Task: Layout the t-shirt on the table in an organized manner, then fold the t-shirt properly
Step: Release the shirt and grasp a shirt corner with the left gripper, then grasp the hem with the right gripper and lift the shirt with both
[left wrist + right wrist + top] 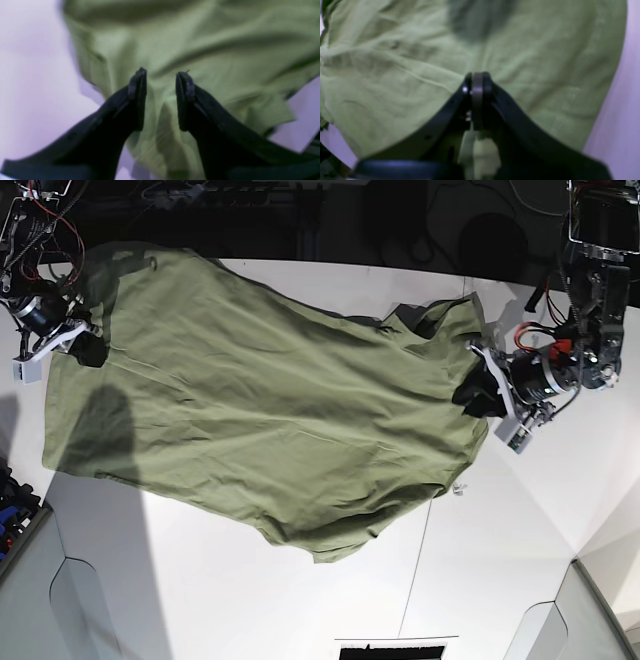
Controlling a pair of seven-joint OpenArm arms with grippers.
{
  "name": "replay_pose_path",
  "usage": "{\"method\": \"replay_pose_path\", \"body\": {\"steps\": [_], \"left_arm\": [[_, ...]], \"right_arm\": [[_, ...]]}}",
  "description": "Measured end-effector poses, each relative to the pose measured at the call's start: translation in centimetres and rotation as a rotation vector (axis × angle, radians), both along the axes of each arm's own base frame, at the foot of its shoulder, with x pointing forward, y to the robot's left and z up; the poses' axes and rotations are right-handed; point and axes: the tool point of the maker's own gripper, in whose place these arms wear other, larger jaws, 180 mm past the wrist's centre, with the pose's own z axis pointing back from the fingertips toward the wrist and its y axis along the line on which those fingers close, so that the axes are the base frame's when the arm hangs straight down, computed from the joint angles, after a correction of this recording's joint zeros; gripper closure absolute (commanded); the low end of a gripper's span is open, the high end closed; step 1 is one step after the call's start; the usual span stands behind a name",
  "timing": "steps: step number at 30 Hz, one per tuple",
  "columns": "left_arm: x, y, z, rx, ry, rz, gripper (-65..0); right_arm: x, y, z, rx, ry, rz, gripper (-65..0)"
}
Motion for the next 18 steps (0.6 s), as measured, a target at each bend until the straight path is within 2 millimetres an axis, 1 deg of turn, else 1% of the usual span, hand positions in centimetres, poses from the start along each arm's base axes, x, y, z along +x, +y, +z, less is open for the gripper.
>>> {"method": "replay_pose_path", "body": {"steps": [3,5,7,11,13,15,16,18], "left_arm": [[0.5,0.2,1.7,-0.027,-0.030,0.010,-22.6],[0.7,-0.2,2.4,-0.043,-0.049,0.004,-22.6],[0.7,-0.4,2.6,-0.048,-0.052,0.001,-22.6],[0.5,-0.4,2.4,-0.047,-0.034,-0.001,-22.6],[0.4,-0.6,2.4,-0.062,-0.029,-0.002,-22.6],[0.2,-0.6,2.2,-0.067,-0.022,-0.001,-22.6],[-0.1,-0.6,2.0,-0.063,-0.015,-0.002,-22.5],[-0.6,-0.5,1.4,-0.051,0.004,-0.002,-21.5]], "right_arm": [[1.8,0.0,2.0,-0.030,-0.066,0.013,0.0],[3.3,0.0,3.3,-0.037,-0.111,0.014,0.0],[4.4,0.0,4.2,-0.041,-0.144,0.010,0.0],[6.1,-0.1,5.1,-0.084,-0.184,0.001,0.0],[7.5,0.6,5.9,-0.093,-0.212,0.016,0.0],[8.8,1.5,6.3,-0.138,-0.231,0.057,0.0],[9.5,2.2,6.3,-0.173,-0.241,0.084,0.0],[10.5,3.7,5.9,-0.249,-0.235,0.154,0.0]]}}
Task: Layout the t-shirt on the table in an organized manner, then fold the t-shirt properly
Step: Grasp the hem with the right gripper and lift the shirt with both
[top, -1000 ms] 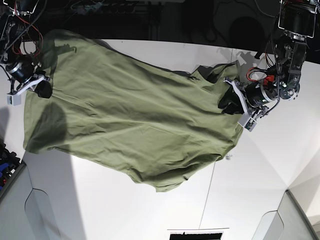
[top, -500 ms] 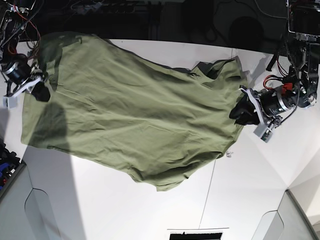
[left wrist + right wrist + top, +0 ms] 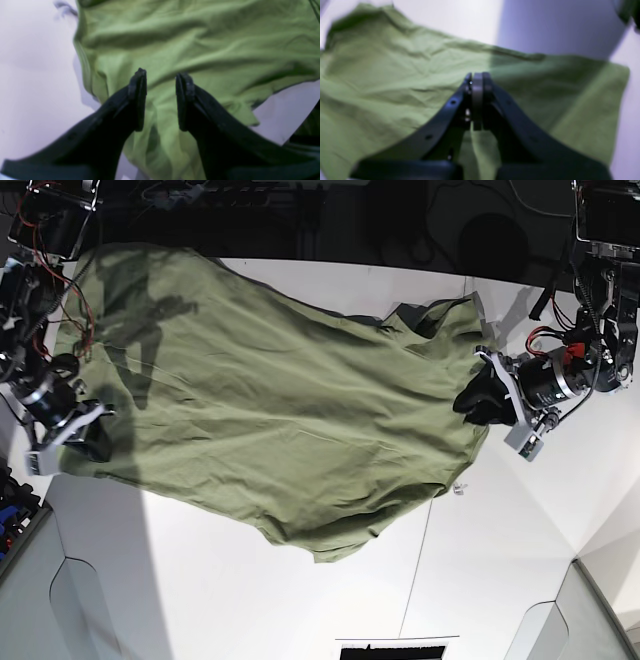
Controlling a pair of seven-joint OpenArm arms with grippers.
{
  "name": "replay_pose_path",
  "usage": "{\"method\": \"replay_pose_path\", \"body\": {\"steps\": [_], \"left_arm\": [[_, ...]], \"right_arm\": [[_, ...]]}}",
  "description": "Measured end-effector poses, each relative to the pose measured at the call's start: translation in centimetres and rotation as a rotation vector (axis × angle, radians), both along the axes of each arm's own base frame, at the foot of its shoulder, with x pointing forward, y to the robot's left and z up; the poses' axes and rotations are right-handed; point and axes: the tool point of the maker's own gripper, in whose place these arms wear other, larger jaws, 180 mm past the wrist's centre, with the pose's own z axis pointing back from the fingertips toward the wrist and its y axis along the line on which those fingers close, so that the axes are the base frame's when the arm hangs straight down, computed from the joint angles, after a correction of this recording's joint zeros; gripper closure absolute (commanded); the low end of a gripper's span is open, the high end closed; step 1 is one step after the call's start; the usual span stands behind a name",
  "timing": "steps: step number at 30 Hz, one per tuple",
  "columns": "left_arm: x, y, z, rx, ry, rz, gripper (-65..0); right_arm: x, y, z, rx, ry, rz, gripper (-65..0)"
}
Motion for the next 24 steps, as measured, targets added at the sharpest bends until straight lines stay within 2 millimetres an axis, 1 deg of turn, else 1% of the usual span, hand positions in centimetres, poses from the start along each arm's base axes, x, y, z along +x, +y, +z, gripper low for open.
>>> {"method": "replay_pose_path", "body": {"steps": [3,6,9,13,14,15,17,19,22,24], "left_arm": [[-0.7,0.2,-0.8,0.009,0.023,0.003,-13.6],[-1.5,0.2,-1.5,0.014,0.051,0.000,-5.3],[-2.7,0.2,-2.4,0.017,0.086,-0.001,-2.0],[-5.0,-0.2,-3.9,0.017,0.145,-0.016,-1.5],[-5.5,-0.5,-4.3,0.022,0.160,-0.029,-1.5],[-6.0,-0.8,-4.9,0.033,0.173,-0.045,-1.5],[-6.4,-1.3,-5.4,0.057,0.173,-0.078,-1.5],[-6.2,-1.2,-5.6,0.103,0.149,-0.102,-1.5],[-4.8,-0.3,-5.6,0.153,0.104,-0.057,-1.5],[-3.0,0.8,-5.5,0.170,0.084,-0.016,-1.5]], "right_arm": [[1.3,2.6,-1.1,-0.091,0.028,0.090,0.0],[3.5,4.6,-1.7,-0.157,0.032,0.134,0.0],[5.3,5.9,-3.0,-0.230,0.044,0.166,0.0],[5.6,7.3,-6.3,-0.286,0.130,0.228,0.0],[6.0,7.7,-6.5,-0.279,0.117,0.238,0.0],[6.2,7.7,-6.8,-0.293,0.129,0.249,0.0],[6.7,7.3,-6.8,-0.323,0.136,0.253,0.0],[6.8,7.0,-6.8,-0.327,0.126,0.250,0.0],[6.6,5.3,-6.7,-0.351,0.135,0.239,0.0],[6.5,3.9,-6.7,-0.370,0.143,0.225,0.0]]}}
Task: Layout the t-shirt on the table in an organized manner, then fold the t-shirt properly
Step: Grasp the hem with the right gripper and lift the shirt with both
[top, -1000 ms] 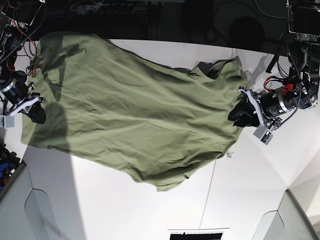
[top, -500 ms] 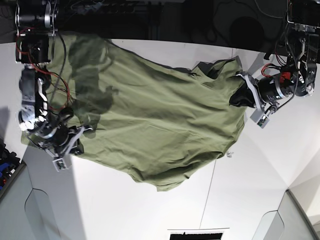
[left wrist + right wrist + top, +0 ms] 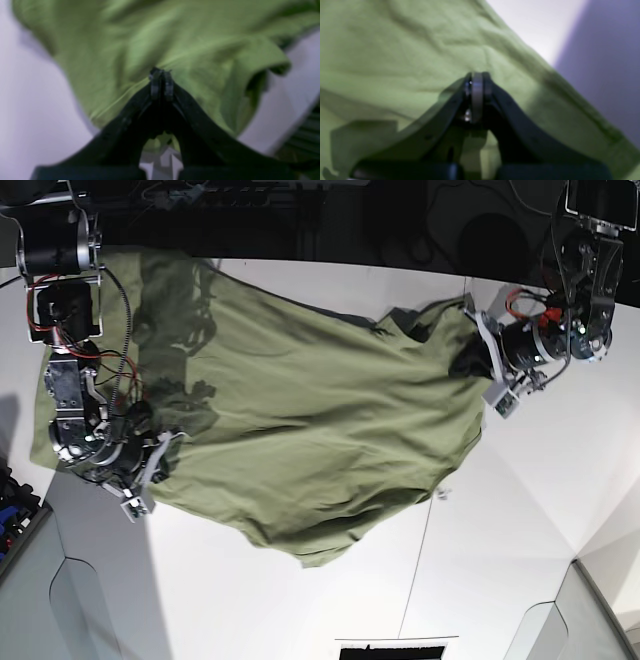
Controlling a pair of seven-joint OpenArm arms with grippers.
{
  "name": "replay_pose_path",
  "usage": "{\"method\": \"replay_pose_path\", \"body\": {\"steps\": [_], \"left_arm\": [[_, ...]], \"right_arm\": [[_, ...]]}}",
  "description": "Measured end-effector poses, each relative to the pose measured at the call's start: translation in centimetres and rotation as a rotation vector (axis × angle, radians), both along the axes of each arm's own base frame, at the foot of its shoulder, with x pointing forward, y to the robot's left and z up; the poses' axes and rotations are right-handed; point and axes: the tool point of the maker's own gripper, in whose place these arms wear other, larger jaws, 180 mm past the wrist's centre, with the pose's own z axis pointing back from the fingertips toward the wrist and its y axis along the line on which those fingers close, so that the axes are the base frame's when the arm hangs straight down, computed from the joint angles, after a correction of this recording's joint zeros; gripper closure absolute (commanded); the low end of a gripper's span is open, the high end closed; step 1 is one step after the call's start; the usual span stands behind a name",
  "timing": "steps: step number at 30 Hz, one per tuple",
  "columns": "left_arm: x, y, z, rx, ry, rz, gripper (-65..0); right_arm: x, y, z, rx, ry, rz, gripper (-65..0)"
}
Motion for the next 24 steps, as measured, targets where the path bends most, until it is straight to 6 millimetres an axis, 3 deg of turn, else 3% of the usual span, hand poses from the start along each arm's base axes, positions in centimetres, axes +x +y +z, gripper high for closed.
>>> {"method": "replay_pose_path", "body": {"steps": [5,12,15,19,22,24], "left_arm": [[4.6,2.4,-0.3,0.018,-0.002,0.076,-1.5],[10.5,1.4,-0.4,0.067,0.012,0.051,-1.5],[13.1,0.7,-0.4,0.080,0.001,0.070,-1.5],[15.8,-0.7,-0.3,0.062,0.018,0.092,-1.5],[16.8,-1.7,0.4,0.044,0.033,0.093,-2.1],[16.8,-2.3,1.1,-0.010,0.071,0.103,-7.9]], "right_arm": [[-0.8,-0.8,-0.3,0.049,0.043,-0.040,0.0],[-2.2,0.2,-0.9,0.146,0.053,-0.063,0.0],[-3.7,1.5,-1.1,0.195,0.090,-0.055,0.0],[-5.6,4.8,-0.9,0.231,0.099,0.000,0.0],[-6.3,7.1,-0.3,0.245,0.085,0.040,0.0],[-6.3,7.9,0.1,0.237,0.082,0.054,0.0]]}}
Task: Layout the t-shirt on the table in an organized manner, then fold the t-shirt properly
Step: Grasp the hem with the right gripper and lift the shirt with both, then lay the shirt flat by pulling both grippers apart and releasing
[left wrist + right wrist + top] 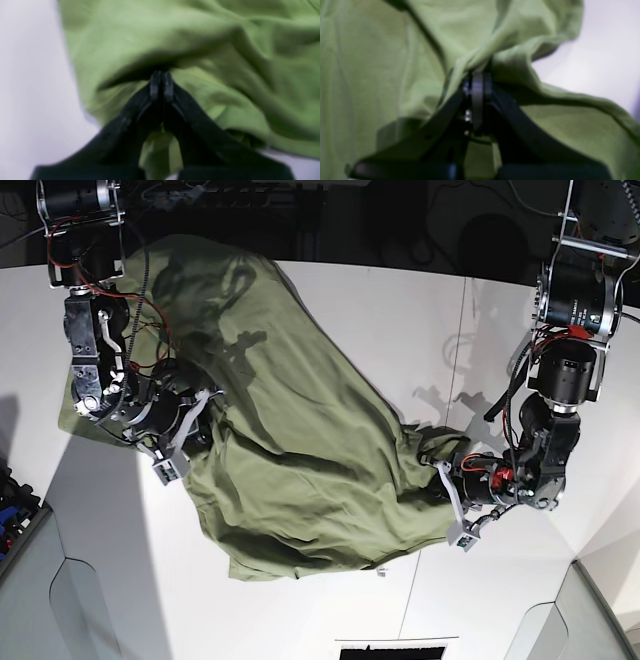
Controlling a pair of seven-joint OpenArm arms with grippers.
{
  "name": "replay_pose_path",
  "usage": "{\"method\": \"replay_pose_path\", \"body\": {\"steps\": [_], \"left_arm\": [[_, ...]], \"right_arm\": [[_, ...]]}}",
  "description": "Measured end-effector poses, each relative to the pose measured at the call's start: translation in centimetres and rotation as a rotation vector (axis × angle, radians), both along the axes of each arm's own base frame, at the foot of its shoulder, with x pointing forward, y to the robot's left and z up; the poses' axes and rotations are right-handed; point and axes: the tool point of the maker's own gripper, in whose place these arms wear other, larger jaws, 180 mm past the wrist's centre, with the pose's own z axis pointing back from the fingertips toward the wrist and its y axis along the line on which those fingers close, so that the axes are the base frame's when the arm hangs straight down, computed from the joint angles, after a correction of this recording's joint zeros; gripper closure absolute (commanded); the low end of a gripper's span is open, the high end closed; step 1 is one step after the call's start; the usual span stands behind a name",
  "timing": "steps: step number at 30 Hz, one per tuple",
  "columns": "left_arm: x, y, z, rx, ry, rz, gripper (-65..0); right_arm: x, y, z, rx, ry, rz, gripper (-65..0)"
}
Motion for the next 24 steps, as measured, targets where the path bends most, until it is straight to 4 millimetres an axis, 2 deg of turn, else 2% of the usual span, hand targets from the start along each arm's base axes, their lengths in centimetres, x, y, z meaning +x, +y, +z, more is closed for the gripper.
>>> {"method": "replay_pose_path", "body": {"steps": [1,3,6,9,12,17,21,24], "left_arm": [[-0.1,-0.3,0.7,-0.030,0.012,-0.012,-11.4],[0.2,-1.2,3.5,-0.113,-0.017,-0.068,-15.9],[1.2,-1.5,8.6,-0.160,-0.123,-0.132,-16.2],[0.2,-1.9,10.6,-0.174,-0.152,-0.184,-16.2],[-3.1,-4.3,9.8,-0.210,-0.114,-0.262,-16.1],[-9.8,-11.8,6.8,-0.315,-0.057,-0.411,-16.1],[-16.1,-16.3,3.7,-0.367,0.052,-0.510,-16.1],[-19.7,-19.4,2.1,-0.401,0.123,-0.574,-16.1]], "right_arm": [[0.2,0.0,0.3,0.002,-0.008,-0.007,0.0],[0.9,-0.4,1.2,0.014,-0.041,-0.042,0.0],[2.7,-0.9,3.2,0.043,-0.104,-0.080,0.0],[4.6,0.0,5.3,0.079,-0.169,-0.090,0.0],[6.0,1.5,6.2,0.069,-0.203,-0.079,0.0],[9.3,3.8,6.8,0.082,-0.234,-0.074,0.0],[11.3,5.2,5.9,0.071,-0.188,-0.066,0.0],[11.7,5.8,4.4,0.061,-0.139,-0.059,0.0]]}}
